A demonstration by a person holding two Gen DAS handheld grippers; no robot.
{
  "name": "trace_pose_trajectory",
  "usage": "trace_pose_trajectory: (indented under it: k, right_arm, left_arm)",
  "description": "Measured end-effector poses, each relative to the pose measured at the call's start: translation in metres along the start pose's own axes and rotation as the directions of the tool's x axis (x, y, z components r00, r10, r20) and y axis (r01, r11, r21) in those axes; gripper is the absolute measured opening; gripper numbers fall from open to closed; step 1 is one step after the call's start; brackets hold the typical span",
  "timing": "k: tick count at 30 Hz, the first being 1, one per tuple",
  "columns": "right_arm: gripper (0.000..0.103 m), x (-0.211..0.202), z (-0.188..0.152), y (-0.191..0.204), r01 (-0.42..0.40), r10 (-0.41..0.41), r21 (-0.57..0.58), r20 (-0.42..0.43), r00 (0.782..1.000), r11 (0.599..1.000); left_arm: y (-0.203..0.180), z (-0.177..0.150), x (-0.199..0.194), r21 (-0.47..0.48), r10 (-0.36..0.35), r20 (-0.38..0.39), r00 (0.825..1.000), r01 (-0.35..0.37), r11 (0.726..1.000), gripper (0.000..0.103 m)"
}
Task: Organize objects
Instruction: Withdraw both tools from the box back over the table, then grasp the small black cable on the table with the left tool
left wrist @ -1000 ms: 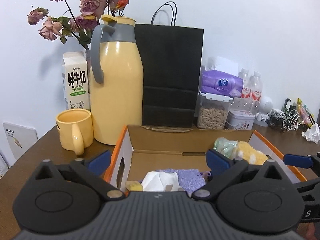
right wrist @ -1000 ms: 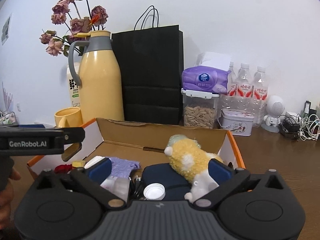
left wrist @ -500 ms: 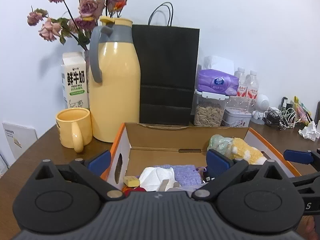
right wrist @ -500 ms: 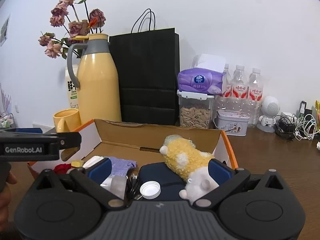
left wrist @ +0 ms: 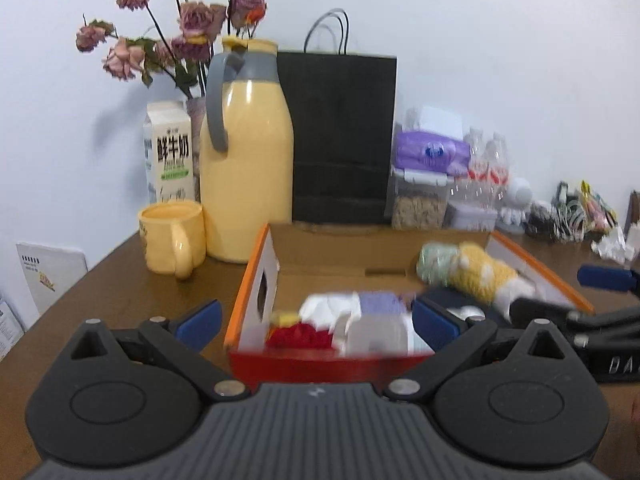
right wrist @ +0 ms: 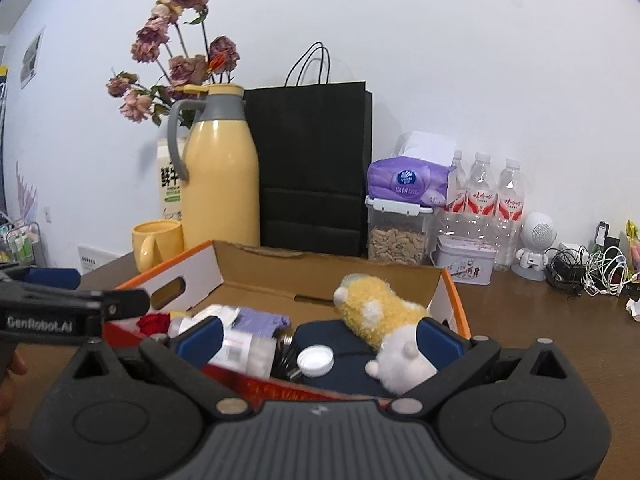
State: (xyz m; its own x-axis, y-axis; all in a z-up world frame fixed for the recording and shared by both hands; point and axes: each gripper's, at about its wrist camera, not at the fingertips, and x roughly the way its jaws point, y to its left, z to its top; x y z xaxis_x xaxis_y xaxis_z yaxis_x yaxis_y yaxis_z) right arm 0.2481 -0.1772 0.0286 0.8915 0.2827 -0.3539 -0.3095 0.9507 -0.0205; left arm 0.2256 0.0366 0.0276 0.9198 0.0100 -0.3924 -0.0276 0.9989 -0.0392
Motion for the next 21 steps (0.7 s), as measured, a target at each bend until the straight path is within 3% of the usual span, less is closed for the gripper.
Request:
trace_pose_trajectory:
  k: [6, 12, 19, 21]
  right_arm:
    - [0.103, -0.01, -0.013, 0.004, -0.004, 0.004, -0.01, -0.026, 1.0, 1.0]
    - [0.103, -0.022, -0.027, -0.002, 0.017, -0.016, 0.016, -0.048, 0.999, 1.0]
    - [0.103, -0.028, -0.037, -0.01, 0.039, -0.037, 0.044, -0.054, 0.998, 0.998]
    - [0.103, -0.027, -0.037, -0.012, 0.04, -0.038, 0.051, -0.057, 0.998, 0.998]
  left_arm:
    - [0.007, -0.022, -0.006, 0.036, -0.011, -0.097, 0.995, 0.015, 0.999, 0.103]
    - [0.015, -0.042, 0.006, 0.024, -0.008, -0.232, 0.973, 0.014, 1.0, 0.103]
    - [0.017, -0.046, 0.022, 0.019, 0.033, -0.288, 0.957, -0.029, 0.999, 0.103]
    - [0.016, -0.046, 0.029, 0.02, 0.04, -0.305, 0.952, -0.036, 0.999, 0.098]
